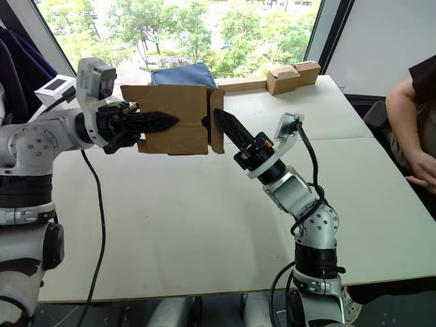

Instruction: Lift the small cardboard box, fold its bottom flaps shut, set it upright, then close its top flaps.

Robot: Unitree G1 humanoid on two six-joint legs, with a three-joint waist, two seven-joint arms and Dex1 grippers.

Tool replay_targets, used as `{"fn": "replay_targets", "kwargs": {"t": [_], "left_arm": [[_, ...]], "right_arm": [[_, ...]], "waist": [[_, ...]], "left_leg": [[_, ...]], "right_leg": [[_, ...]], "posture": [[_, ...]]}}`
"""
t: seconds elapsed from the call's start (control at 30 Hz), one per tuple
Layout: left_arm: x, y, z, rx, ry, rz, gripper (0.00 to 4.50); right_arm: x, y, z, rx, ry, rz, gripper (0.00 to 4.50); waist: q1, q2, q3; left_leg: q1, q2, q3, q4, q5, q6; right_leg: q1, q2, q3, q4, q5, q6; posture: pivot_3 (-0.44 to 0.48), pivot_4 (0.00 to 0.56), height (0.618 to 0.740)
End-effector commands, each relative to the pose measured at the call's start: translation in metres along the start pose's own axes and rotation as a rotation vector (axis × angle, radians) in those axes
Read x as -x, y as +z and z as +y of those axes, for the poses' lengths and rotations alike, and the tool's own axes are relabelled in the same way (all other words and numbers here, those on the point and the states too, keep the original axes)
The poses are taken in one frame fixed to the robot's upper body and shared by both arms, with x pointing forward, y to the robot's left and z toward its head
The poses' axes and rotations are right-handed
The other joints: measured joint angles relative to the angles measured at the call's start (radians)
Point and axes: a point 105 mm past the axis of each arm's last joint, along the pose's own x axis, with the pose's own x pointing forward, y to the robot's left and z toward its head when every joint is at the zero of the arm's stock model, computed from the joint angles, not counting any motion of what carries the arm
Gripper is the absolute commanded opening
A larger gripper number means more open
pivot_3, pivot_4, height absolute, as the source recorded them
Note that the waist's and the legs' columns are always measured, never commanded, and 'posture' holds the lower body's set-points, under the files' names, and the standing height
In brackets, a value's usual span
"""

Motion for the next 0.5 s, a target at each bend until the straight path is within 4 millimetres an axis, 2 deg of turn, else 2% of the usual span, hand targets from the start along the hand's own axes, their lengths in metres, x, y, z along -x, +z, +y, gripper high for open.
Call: {"fn": "replay_targets", "kwargs": {"t": [0.03,0.5], "left_arm": [[-0.005,0.004,-0.006,-0.054,-0.009,0.003,0.00],[-0.008,0.010,0.000,-0.052,0.001,-0.055,0.00]], "right_arm": [[-0.008,0.000,0.012,0.001,0.048,-0.014,1.51],[-0.014,-0.026,0.022,-0.069,0.091,0.034,1.51]], "waist": [[0.000,0.000,0.000],[-0.001,0.000,0.000]], "left_leg": [[0.000,0.000,0.000,0.000,0.000,0.000],[0.000,0.000,0.000,0.000,0.000,0.000]], "right_leg": [[0.000,0.000,0.000,0.000,0.000,0.000],[0.000,0.000,0.000,0.000,0.000,0.000]], "posture": [[0.000,0.150,0.737],[0.000,0.150,0.737]]}}
